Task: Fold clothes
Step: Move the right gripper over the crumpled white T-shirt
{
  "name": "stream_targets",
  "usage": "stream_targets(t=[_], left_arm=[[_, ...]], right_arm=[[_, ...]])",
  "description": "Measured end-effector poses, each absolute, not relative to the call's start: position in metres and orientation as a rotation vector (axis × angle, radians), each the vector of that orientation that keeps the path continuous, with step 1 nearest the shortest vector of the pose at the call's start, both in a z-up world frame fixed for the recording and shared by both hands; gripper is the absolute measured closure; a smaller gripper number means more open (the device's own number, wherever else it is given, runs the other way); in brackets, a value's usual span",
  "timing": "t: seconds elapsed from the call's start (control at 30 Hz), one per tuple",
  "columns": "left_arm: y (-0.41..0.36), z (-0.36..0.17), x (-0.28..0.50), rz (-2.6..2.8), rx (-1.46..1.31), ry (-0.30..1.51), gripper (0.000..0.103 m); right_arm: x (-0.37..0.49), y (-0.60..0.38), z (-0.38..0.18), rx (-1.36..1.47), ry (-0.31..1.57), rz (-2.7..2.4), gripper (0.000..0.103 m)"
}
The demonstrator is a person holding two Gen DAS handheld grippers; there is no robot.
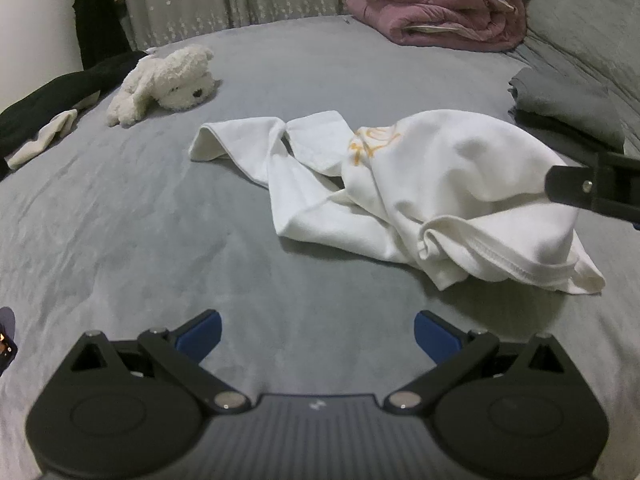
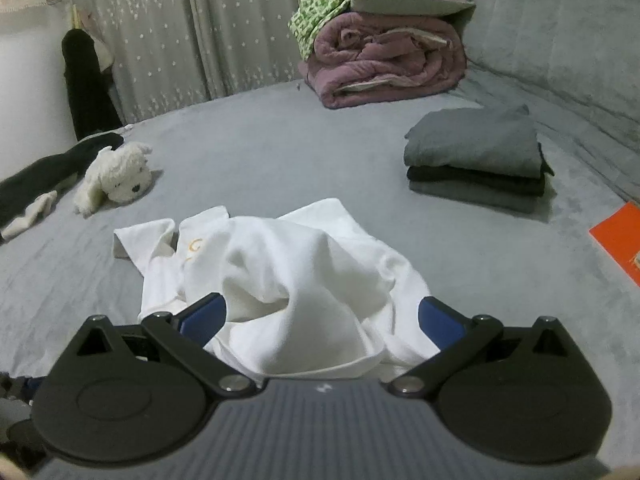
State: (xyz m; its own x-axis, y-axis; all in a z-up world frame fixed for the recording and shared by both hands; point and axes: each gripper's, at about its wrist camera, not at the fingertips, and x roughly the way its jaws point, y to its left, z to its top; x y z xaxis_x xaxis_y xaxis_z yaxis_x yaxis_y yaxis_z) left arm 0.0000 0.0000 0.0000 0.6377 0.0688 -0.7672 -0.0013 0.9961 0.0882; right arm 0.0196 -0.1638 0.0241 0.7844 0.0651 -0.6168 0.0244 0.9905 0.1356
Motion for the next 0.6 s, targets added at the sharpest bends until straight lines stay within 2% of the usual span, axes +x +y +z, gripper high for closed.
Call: stream_targets(t=[0.6], left_arm=[[0.011, 0.004, 0.007, 0.046, 0.024, 0.885, 0.0]], right_arm=[[0.017, -0.155, 0.0, 0.144, 0.655, 0.021, 0.0]])
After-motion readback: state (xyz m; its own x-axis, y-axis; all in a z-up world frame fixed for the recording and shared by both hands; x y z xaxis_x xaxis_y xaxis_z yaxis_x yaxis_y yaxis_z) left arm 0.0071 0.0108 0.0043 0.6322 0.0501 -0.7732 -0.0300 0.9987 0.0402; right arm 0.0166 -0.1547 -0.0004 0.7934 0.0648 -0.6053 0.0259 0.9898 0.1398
